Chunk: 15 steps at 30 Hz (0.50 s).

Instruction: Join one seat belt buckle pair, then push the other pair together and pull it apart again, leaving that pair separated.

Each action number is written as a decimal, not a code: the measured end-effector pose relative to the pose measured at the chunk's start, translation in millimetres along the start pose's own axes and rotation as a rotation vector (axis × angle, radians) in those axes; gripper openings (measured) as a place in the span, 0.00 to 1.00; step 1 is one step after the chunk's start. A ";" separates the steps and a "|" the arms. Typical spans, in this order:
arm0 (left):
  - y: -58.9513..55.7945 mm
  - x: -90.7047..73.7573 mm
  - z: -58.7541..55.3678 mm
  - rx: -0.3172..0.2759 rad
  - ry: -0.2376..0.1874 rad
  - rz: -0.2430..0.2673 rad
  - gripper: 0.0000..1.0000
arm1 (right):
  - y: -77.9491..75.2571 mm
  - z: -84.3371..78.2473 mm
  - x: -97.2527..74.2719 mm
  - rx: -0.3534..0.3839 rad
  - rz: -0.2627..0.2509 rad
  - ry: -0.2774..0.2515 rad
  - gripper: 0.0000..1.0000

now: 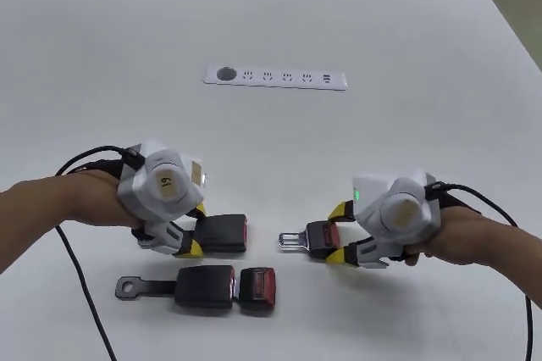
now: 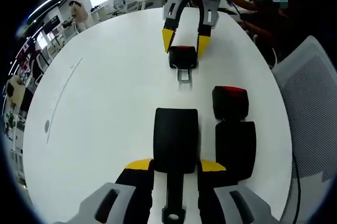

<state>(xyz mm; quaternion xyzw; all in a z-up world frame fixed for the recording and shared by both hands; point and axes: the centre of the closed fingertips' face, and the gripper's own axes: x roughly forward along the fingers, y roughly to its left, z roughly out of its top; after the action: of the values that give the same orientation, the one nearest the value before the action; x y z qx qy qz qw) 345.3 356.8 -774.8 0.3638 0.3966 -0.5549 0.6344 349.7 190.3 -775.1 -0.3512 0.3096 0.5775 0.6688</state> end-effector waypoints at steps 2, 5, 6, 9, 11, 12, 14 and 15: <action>0.8 0.6 -0.1 0.007 0.003 -0.002 0.32 | 0.1 0.0 0.2 0.001 -0.001 -0.002 0.31; -1.7 -0.4 1.9 0.006 0.007 -0.008 0.32 | 0.6 0.0 0.1 0.003 -0.002 -0.002 0.31; -1.9 -0.5 2.1 0.005 0.007 -0.009 0.32 | 0.3 -0.2 0.5 0.004 -0.002 -0.002 0.31; -2.0 -0.5 2.0 0.011 0.007 -0.010 0.31 | 0.5 0.3 0.6 0.007 -0.003 0.000 0.31; -1.9 -0.5 1.9 0.019 0.009 -0.011 0.31 | 0.3 0.6 0.8 0.012 -0.005 -0.001 0.30; -2.1 -0.6 2.1 0.018 0.009 -0.011 0.31 | 0.1 0.8 1.1 0.014 -0.004 -0.001 0.30; -2.4 -1.0 2.4 0.015 0.010 -0.013 0.31 | 0.8 1.6 0.7 0.018 -0.003 -0.002 0.30; -2.0 -1.0 2.3 0.012 0.010 -0.015 0.31 | 1.6 2.2 0.6 0.022 0.001 -0.003 0.30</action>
<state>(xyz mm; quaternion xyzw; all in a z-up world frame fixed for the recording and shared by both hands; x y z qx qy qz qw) 343.5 355.0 -772.9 0.3675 0.3988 -0.5603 0.6261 348.2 192.6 -774.6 -0.3428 0.3151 0.5749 0.6728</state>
